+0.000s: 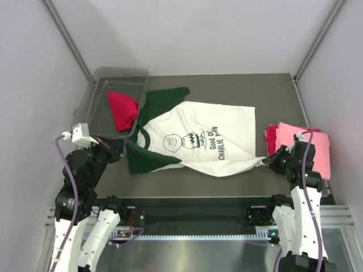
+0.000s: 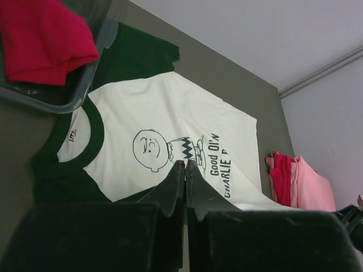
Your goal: Fold and stack the t-shirts
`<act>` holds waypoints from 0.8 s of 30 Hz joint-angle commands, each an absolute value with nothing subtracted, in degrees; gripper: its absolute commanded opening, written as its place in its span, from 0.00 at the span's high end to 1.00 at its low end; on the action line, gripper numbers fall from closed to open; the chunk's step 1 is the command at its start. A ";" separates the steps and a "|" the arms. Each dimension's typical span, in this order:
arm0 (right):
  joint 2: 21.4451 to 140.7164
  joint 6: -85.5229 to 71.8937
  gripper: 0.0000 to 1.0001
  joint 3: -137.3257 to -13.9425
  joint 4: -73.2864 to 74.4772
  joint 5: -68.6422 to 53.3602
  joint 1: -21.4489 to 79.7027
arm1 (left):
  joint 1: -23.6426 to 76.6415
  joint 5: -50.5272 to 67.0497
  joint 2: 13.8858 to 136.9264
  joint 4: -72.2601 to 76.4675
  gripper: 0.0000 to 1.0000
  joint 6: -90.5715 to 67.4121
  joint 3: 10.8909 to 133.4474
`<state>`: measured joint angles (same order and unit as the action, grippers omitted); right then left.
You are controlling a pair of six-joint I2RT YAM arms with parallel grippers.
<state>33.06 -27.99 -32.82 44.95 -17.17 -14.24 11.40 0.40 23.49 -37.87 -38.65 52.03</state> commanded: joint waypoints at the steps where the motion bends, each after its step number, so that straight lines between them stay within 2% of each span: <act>1: 33.57 -31.89 1.00 -31.91 40.61 -13.10 -9.50 | 11.16 -1.32 24.87 -32.35 1.00 -38.76 51.59; 9: 37.61 -34.63 1.00 -28.65 36.48 -7.39 -2.73 | 11.16 1.85 30.49 -25.15 1.00 -37.71 49.39; 24: 44.38 -36.12 1.00 -31.64 33.23 0.95 -2.72 | 11.16 -1.75 42.97 -21.18 1.00 -34.89 54.22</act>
<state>43.51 -35.24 -29.04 37.04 -2.42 -3.36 11.40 0.43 41.01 -26.00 -36.14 50.96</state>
